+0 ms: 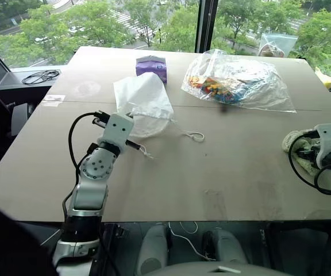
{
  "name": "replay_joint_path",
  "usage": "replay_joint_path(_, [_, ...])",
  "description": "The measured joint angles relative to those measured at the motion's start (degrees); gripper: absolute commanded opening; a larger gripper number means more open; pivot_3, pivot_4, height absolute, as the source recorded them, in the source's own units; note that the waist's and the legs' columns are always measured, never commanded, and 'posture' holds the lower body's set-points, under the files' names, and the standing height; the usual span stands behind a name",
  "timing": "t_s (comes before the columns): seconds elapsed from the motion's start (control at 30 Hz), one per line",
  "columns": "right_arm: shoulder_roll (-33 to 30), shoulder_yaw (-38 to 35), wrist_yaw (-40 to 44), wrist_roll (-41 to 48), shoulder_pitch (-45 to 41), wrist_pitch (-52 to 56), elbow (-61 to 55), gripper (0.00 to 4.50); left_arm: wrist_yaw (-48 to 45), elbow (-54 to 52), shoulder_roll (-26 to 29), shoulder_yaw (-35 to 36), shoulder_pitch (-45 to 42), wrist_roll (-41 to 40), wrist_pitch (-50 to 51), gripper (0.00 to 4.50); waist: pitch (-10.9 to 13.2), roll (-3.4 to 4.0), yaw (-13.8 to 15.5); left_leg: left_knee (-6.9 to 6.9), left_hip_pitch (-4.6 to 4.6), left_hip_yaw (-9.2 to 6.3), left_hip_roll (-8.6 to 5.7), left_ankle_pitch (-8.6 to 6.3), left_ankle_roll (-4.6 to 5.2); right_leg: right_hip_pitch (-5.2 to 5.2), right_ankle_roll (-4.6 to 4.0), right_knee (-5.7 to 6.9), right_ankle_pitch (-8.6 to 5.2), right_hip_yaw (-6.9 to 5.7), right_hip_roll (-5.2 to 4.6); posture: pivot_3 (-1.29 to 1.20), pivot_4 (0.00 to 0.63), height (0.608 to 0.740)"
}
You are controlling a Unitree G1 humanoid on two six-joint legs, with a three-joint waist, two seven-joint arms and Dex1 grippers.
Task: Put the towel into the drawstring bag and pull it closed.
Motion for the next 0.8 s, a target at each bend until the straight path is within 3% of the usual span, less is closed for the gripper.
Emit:
replay_joint_path(0.27, [2.2, -2.6, 0.5, 1.8, 1.6, -2.1, -2.8, 0.1, -3.8, -2.5, -1.6, 0.3, -3.5, -6.7, 7.5, 0.0, 0.1, 0.1, -0.1, 0.0, -0.02, -0.02, 0.0, 0.0, 0.0, 0.0, 0.01, 0.0, 0.0, -0.22, -0.01, 0.0, 0.15, 0.739])
replay_joint_path(0.37, [6.8, -5.3, 6.4, 10.5, 2.5, -0.2, -9.5, 0.1, -4.8, -4.8, -3.9, 0.8, -6.4, -12.0, 14.3, 0.0, 0.4, 0.39, -1.3, 0.0, -0.02, -0.07, 0.04, 0.01, 0.01, -0.06, 0.02, 0.06, 0.01, -0.25, 0.09, 0.0, 0.15, 0.739])
replay_joint_path(0.53, [12.0, -6.0, 9.6, 25.3, 1.9, 8.6, -22.6, 0.1, -8.3, -7.8, -2.7, -1.8, -9.1, -15.6, 21.8, 0.0, 1.3, 1.85, -1.6, 0.0, 0.01, -0.09, -0.06, 0.02, 0.03, -0.17, 0.02, 0.26, 0.02, -0.18, 0.46, 0.0, 0.15, 0.739])
replay_joint_path(0.8, [13.6, -2.8, 7.6, 37.0, -2.5, 15.5, -36.2, 0.1, -6.8, -7.9, -5.1, 0.1, -14.5, -21.1, 34.9, 0.0, 1.6, 1.85, -0.4, 0.02, -0.29, -0.15, -0.1, 0.16, 0.26, -0.3, 0.07, 0.11, 0.04, -0.2, 0.5, 0.0, 0.15, 0.739])
